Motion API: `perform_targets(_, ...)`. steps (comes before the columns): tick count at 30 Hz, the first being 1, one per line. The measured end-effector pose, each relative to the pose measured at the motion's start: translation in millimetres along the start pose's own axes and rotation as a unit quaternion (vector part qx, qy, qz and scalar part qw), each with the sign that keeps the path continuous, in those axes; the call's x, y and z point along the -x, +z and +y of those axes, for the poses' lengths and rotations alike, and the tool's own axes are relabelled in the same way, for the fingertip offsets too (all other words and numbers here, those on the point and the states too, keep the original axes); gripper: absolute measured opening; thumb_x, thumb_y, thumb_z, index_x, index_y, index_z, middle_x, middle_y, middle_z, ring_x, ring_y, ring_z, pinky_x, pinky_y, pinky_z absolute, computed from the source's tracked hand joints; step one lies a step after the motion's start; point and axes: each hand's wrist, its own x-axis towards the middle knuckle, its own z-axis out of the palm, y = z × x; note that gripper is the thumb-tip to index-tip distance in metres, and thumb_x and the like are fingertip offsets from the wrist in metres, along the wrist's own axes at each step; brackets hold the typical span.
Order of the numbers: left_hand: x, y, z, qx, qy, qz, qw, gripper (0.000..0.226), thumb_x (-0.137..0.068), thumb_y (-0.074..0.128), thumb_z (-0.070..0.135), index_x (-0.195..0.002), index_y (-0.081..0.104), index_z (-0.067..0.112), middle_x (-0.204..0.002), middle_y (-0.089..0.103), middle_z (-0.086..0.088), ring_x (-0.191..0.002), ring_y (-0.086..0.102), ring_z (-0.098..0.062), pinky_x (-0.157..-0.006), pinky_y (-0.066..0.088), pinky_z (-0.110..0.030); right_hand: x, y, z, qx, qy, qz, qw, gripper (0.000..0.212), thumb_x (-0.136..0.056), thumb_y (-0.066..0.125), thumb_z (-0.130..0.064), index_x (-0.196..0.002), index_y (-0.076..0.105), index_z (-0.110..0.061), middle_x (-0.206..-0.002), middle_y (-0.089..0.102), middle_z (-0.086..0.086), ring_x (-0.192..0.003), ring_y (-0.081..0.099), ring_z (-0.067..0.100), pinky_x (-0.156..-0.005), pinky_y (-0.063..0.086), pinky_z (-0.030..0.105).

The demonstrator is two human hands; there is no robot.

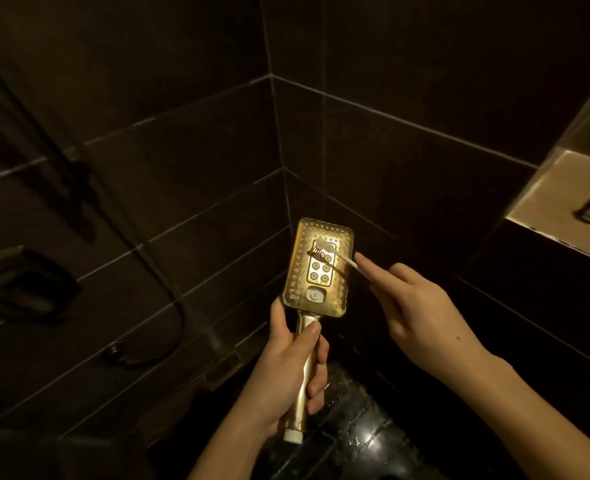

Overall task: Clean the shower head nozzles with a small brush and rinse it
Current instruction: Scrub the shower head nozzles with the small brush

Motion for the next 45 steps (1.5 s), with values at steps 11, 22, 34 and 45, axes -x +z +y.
perform_targets(11, 20.2, -33.5, 13.3, -0.057, 0.054, 0.083, 0.993, 0.077, -0.104, 0.05, 0.025, -0.125, 0.012, 0.088, -0.085, 0.062, -0.004, -0.046, 0.047, -0.018, -0.039, 0.042, -0.027, -67.6, 7.4, -33.7, 0.056, -0.12, 0.008, 0.991, 0.05, -0.096, 0.042, -0.033, -0.146, 0.039, -0.04, -0.074, 0.053, -0.01, -0.051, 0.045, 0.005, -0.041, 0.039, 0.022)
perform_targets(22, 17.3, -27.8, 17.6, -0.103, 0.07, 0.186, 0.975, 0.085, -0.106, 0.046, 0.02, -0.126, 0.0, 0.089, -0.095, 0.059, -0.012, -0.047, 0.05, -0.019, -0.04, 0.045, -0.029, -113.2, 10.2, -24.9, 0.057, -0.23, -0.025, 0.971, 0.053, -0.095, 0.049, -0.03, -0.147, 0.041, -0.036, -0.069, 0.052, -0.007, -0.045, 0.046, 0.01, -0.037, 0.044, 0.03)
perform_targets(34, 30.5, -35.9, 20.5, -0.117, 0.084, 0.212, 0.966, 0.083, -0.106, 0.047, 0.021, -0.128, 0.004, 0.088, -0.094, 0.058, -0.013, -0.048, 0.051, -0.019, -0.041, 0.046, -0.03, -114.6, 21.5, -43.4, 0.021, -0.283, -0.039, 0.958, 0.055, -0.095, 0.041, -0.031, -0.15, 0.036, -0.036, -0.074, 0.055, -0.005, -0.046, 0.049, 0.013, -0.038, 0.046, 0.035)
perform_targets(45, 36.3, -35.5, 21.5, -0.14, 0.084, 0.205, 0.965, 0.082, -0.106, 0.047, 0.023, -0.128, 0.002, 0.088, -0.095, 0.06, -0.011, -0.048, 0.053, -0.018, -0.042, 0.047, -0.03, -111.8, 14.5, -33.2, 0.02, -0.248, -0.058, 0.967, 0.067, -0.093, 0.044, -0.023, -0.152, 0.021, -0.046, -0.086, 0.06, -0.005, -0.057, 0.056, 0.011, -0.048, 0.054, 0.033)
